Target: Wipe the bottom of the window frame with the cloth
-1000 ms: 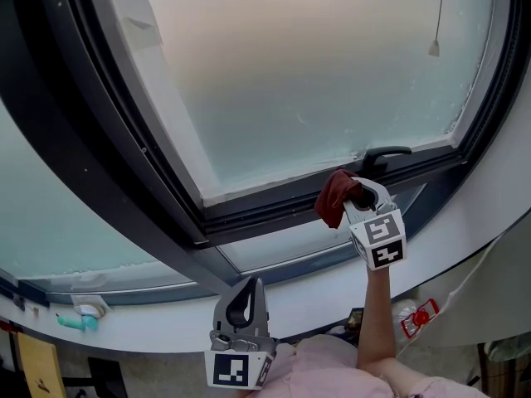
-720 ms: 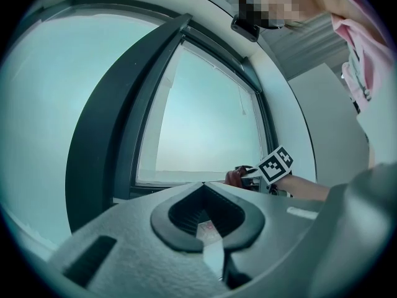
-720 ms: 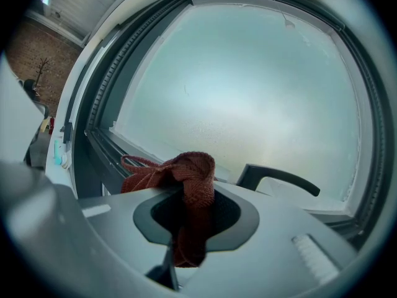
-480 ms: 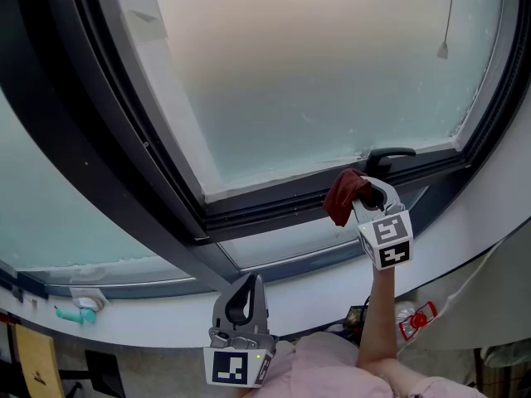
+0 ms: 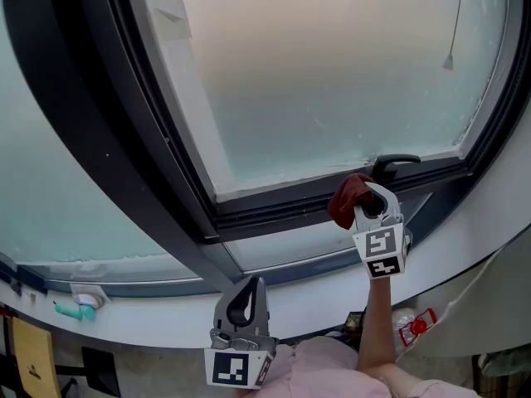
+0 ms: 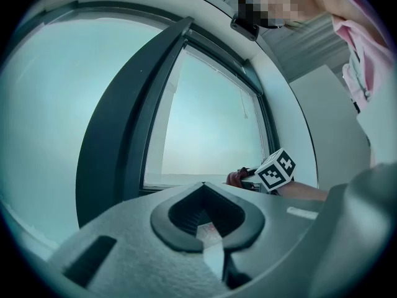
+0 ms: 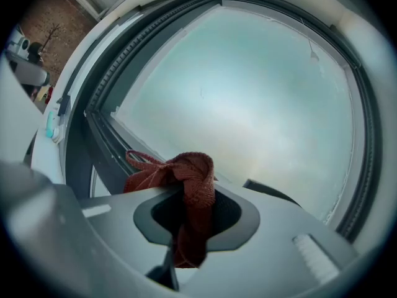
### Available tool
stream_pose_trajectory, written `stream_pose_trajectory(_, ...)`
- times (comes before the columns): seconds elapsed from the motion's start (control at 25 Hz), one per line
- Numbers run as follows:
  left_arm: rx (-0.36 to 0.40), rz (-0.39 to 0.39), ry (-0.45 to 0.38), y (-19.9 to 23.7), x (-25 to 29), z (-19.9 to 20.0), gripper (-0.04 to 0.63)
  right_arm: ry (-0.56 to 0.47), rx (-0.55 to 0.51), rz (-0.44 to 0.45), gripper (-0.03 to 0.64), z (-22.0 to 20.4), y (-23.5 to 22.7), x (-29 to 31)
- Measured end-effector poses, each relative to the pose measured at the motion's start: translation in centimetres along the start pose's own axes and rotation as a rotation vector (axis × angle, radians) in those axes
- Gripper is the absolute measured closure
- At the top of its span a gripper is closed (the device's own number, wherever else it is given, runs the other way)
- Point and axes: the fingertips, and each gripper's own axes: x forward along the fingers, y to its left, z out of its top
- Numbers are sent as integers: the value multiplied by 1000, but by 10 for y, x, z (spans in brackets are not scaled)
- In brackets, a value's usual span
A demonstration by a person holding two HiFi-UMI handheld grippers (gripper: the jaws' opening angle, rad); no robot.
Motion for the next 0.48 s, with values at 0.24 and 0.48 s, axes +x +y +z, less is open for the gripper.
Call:
stream_pose_trajectory(0.24, -2, 6, 11, 13, -18, 1, 598, -210, -39, 103, 550, 73, 71, -25)
stream_pose_trajectory(0.48, 1, 29, 29, 34, -44, -3, 598, -354, -170, 240, 549, 129, 174, -36)
